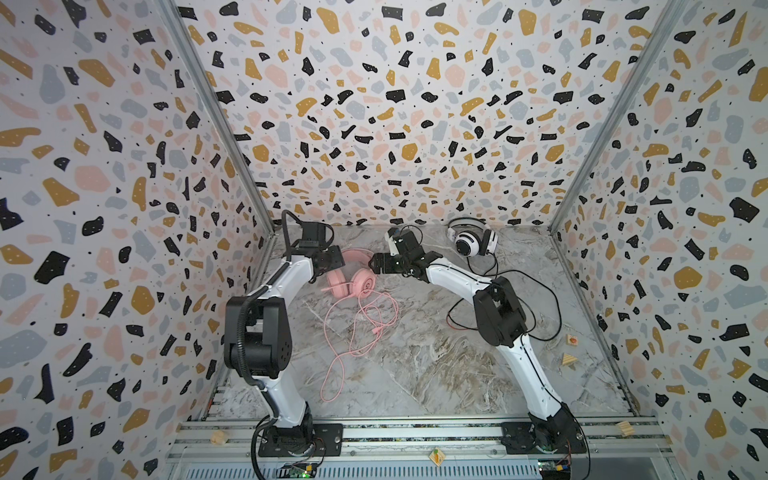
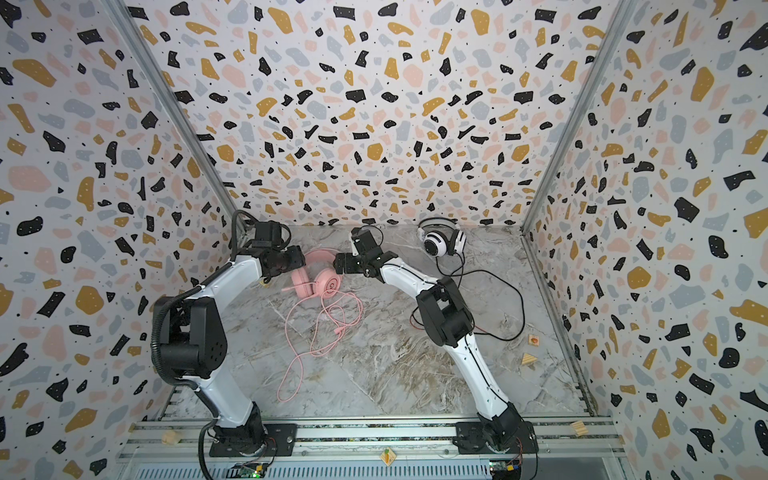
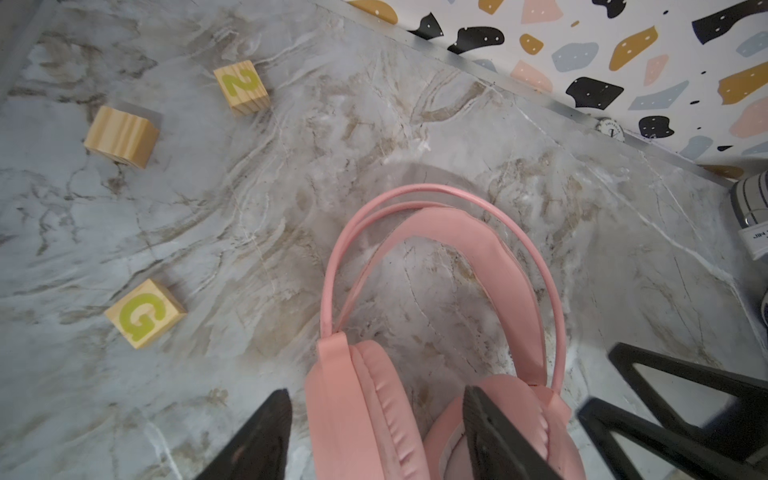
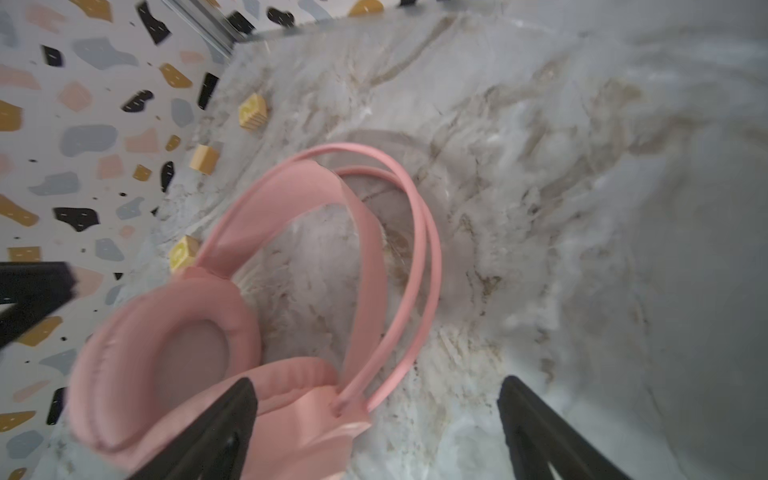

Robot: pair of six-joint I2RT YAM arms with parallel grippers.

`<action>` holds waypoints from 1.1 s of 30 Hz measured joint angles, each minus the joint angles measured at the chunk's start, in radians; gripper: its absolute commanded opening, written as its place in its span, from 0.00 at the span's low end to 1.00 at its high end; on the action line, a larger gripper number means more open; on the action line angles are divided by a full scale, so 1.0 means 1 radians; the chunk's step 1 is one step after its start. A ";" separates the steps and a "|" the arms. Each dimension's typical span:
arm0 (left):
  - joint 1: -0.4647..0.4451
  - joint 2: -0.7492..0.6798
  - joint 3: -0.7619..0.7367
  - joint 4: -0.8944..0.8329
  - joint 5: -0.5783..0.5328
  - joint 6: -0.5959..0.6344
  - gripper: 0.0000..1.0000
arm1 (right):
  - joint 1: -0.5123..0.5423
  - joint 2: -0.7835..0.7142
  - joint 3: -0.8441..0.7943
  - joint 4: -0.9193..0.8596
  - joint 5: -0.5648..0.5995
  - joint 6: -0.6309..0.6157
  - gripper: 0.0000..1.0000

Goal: Wrap the headphones
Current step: 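Move the right gripper over the pink headphones beside the left gripper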

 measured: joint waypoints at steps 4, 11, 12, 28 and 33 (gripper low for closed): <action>-0.004 0.000 -0.042 0.005 0.029 0.000 0.64 | -0.009 0.021 0.056 -0.076 0.001 0.003 0.92; -0.017 -0.046 -0.158 0.050 0.064 -0.003 0.64 | -0.024 0.023 0.106 -0.166 -0.040 -0.045 0.93; -0.024 -0.056 -0.182 0.054 0.069 -0.005 0.64 | -0.027 0.023 0.093 -0.170 -0.051 -0.052 0.93; -0.181 -0.128 -0.261 0.127 0.124 -0.101 0.66 | -0.045 -0.133 0.089 -0.369 -0.085 -0.248 0.99; -0.191 -0.212 -0.261 0.119 0.100 -0.123 0.71 | -0.036 -0.190 0.079 -0.391 -0.080 -0.258 0.99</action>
